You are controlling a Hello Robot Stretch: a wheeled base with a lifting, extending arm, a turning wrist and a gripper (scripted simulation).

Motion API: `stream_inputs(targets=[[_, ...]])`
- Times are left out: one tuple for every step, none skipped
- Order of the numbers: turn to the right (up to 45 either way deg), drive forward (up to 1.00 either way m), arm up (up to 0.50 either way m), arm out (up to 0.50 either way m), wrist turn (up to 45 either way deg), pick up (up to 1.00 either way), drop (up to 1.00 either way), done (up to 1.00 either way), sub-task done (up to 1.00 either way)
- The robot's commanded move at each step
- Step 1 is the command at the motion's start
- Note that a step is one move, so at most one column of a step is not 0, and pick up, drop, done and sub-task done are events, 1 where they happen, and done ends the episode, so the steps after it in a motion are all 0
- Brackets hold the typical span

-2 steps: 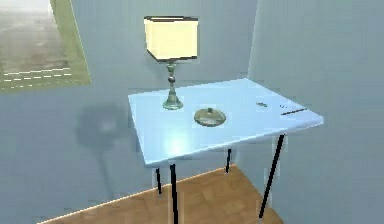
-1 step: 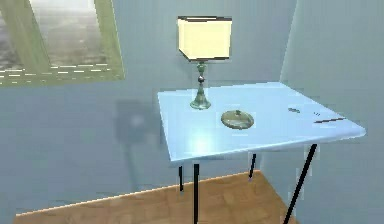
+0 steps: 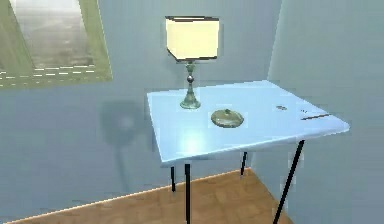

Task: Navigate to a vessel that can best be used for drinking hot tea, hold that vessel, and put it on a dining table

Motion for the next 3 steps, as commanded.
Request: stream_inputs(targets=[[9.0,0.00,0.00,0.00,0.0,0.00,0.00,0.00,0.00],[0.0,0.30,0.00,0.00,0.0,0.00,0.00,0.00,0.00],[-18.0,0.00,0.00,0.00,0.0,0.00,0.00,0.00,0.00]])
